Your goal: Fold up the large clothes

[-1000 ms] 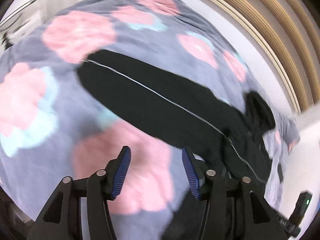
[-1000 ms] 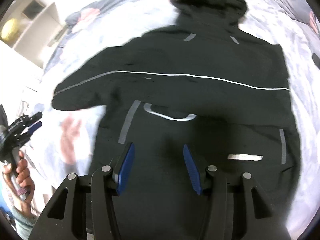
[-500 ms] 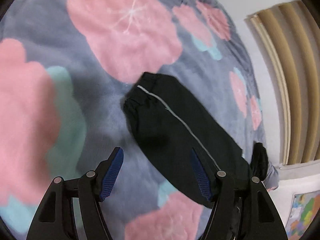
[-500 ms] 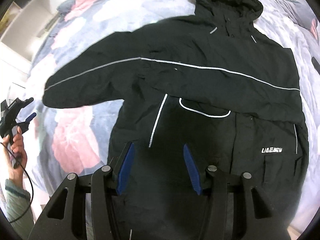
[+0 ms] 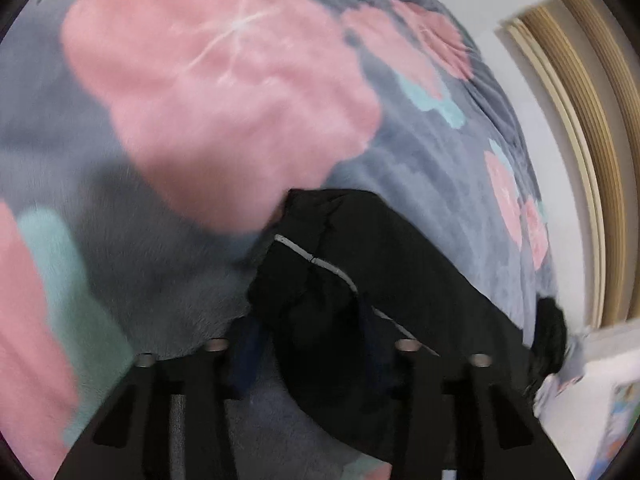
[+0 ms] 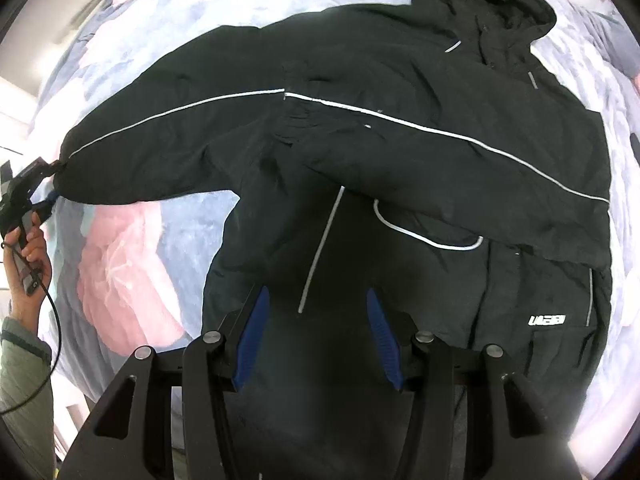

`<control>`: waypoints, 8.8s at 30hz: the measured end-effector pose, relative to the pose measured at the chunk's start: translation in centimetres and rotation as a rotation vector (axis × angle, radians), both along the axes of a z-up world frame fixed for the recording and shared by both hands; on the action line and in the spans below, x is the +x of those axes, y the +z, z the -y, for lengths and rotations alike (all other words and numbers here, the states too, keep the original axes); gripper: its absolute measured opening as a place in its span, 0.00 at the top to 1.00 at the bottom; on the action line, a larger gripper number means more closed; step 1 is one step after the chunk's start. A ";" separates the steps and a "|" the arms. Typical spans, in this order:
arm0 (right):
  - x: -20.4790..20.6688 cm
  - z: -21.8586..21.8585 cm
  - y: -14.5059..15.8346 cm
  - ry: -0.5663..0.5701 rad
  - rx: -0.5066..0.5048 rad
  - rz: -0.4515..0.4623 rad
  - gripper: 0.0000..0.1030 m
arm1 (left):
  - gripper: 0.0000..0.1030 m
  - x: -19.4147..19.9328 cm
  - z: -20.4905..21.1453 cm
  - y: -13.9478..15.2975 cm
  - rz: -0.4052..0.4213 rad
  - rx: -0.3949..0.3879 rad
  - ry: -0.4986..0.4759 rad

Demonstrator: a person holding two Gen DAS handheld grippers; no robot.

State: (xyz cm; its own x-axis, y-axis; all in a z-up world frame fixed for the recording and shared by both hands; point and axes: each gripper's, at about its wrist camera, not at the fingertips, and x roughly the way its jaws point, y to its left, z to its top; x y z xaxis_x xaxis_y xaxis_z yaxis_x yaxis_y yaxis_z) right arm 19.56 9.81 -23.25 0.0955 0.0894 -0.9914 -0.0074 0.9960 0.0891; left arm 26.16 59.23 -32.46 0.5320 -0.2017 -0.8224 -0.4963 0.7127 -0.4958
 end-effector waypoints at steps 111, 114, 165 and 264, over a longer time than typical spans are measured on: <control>7.9 32.9 3.9 -0.283 -0.065 0.345 0.39 | 0.27 9.5 55.0 5.3 -0.001 0.245 -0.983; 10.5 31.0 1.5 -0.229 -0.109 0.301 0.44 | 0.27 10.4 55.5 2.1 -0.096 0.302 -0.958; 31.9 40.8 -10.5 -0.383 0.142 0.219 0.91 | 0.73 36.9 53.5 -4.5 0.018 -0.052 -0.735; 7.8 24.4 10.1 0.305 -0.132 0.607 0.81 | 0.70 7.5 50.4 15.4 0.290 0.170 -1.155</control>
